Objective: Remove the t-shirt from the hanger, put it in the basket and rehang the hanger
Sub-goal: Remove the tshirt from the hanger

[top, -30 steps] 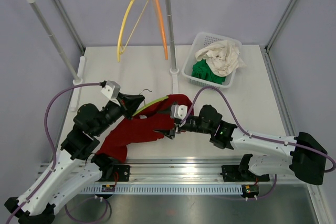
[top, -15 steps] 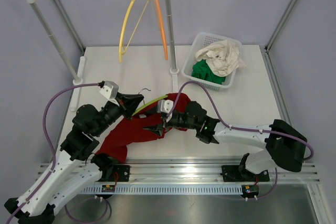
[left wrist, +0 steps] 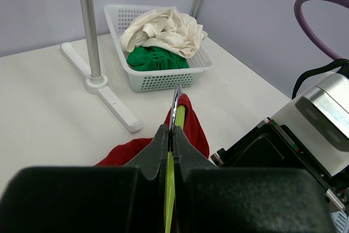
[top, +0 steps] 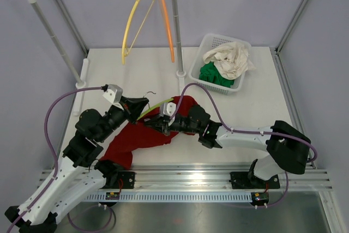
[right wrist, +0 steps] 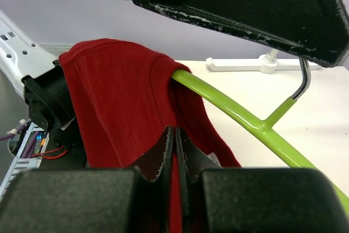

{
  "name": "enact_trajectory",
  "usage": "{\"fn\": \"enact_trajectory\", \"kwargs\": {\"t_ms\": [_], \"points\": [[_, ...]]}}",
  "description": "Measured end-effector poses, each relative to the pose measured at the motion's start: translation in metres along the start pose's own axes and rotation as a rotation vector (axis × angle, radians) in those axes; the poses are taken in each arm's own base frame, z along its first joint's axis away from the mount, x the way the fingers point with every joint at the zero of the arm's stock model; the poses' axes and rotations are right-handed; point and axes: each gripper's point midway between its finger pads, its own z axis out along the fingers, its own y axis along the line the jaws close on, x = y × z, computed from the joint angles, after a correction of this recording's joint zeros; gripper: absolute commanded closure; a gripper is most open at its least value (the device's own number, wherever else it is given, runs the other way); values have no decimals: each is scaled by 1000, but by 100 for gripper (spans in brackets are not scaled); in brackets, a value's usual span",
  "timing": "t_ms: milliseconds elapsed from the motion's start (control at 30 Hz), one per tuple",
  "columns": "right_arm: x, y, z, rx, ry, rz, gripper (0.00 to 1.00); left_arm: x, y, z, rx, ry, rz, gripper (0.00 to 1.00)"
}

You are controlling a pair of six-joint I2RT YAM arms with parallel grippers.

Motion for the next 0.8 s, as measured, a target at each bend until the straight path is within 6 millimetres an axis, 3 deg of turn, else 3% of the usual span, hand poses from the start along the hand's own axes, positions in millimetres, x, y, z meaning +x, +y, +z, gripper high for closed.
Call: {"fn": "enact_trajectory", "kwargs": {"t_ms": [33, 67, 267, 467, 600, 800], "points": [[-1, 0, 0, 0, -4, -1, 99, 0, 0, 0, 0, -1, 0, 100], [-1, 0, 0, 0, -5, -2, 100, -1, 0, 0, 1, -3, 0, 100], [-5, -2, -2, 20, -16, 2, 100, -2, -1, -1, 3, -9, 1, 100], [-28, -10, -26, 108, -59, -18, 100, -6, -4, -3, 19, -30, 3, 100], [-55, -25, -39, 212, -105, -50, 100, -12, -8, -3, 38, -52, 7, 100], [-58, -45, -57, 355, -90, -59, 100, -15, -10, -3, 48, -65, 9, 100]]}}
